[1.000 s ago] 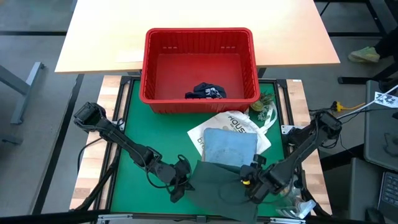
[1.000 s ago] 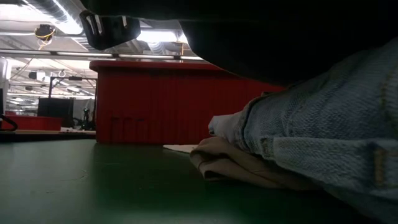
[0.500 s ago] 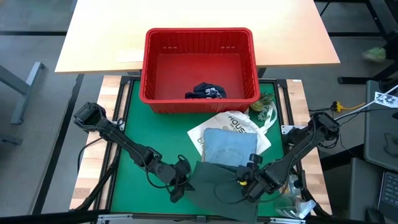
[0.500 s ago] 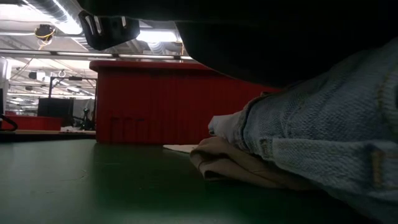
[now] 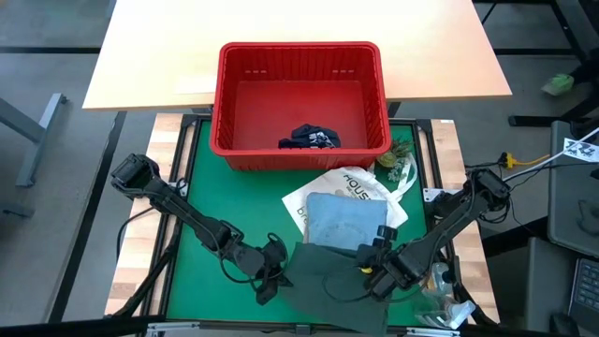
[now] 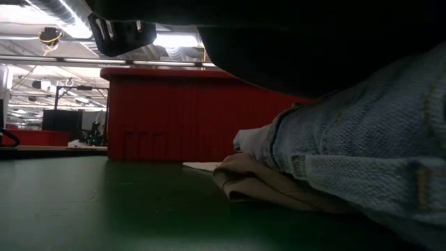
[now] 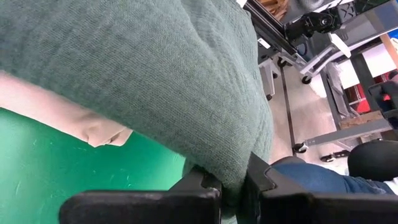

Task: Fold Laundry from Bin
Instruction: Fold the green polo shirt

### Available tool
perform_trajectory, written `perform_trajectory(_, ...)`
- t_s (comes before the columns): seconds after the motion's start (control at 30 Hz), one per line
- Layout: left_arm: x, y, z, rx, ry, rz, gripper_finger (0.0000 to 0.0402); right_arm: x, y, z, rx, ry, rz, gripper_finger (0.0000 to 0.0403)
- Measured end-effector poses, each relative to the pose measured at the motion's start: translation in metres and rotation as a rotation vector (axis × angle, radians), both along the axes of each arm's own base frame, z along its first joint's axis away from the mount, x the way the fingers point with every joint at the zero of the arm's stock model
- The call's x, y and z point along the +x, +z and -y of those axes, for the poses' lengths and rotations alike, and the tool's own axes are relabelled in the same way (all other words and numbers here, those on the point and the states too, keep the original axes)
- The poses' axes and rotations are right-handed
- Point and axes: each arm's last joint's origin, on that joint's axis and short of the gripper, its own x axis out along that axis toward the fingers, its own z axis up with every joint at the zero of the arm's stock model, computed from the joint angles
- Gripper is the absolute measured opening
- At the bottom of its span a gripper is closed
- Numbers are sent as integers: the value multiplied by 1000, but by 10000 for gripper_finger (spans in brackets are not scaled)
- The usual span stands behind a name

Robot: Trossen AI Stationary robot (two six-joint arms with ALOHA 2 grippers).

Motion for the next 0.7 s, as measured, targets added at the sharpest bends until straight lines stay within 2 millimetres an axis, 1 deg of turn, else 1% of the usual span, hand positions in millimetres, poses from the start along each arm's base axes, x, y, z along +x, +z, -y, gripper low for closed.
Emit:
perform_trajectory(0.2,-1,0,1,3,-2,-3,9,6,-13,6,108,6,-74,177)
perform_trajectory(0.33,-2,-1,2,7,-5,-9,9,8,-13,9,156,39,-116,177)
perform_trajectory(0.43,-2,-1,2,7,-5,-9,10,9,-11,11,193,75,-137,177)
perform_trajectory(0.5,-2,-1,2,7,-6,-9,10,9,-7,14,228,82,-146,177)
perform_trajectory(0.7,-2,-1,2,8,-6,-12,10,6,7,14,285,105,-129,177)
